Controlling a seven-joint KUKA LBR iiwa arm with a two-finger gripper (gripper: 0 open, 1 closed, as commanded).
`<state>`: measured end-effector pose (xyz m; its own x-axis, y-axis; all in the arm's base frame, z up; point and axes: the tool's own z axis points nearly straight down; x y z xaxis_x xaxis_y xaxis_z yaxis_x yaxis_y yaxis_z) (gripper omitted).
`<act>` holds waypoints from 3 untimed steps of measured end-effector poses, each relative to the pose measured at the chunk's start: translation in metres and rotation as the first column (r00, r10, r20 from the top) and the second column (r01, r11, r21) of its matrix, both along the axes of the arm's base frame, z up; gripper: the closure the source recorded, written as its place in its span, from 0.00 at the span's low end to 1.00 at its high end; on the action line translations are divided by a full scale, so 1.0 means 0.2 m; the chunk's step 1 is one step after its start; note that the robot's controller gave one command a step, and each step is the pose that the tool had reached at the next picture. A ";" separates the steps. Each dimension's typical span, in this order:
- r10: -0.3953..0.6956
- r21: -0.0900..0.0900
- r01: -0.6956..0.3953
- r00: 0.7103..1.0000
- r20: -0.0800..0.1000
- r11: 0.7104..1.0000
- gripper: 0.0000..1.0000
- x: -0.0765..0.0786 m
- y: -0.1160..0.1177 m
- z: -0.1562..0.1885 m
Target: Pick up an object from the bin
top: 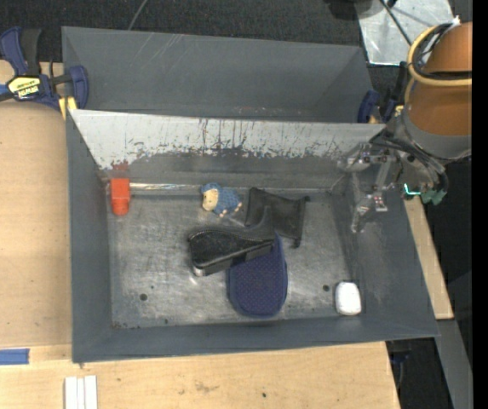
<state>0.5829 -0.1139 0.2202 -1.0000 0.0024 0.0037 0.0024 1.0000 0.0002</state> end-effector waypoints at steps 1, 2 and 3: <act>0.013 0.001 -0.013 1.000 0.001 1.000 0.00 0.13 0.18 -0.66; 0.013 -0.001 -0.013 1.000 0.008 1.000 1.00 0.14 0.18 -0.64; 0.014 -0.001 -0.014 1.000 0.008 1.000 0.00 0.14 0.18 -0.64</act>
Offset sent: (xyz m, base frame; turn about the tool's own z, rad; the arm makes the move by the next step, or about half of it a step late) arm 0.0269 0.0355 -0.1287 -0.0116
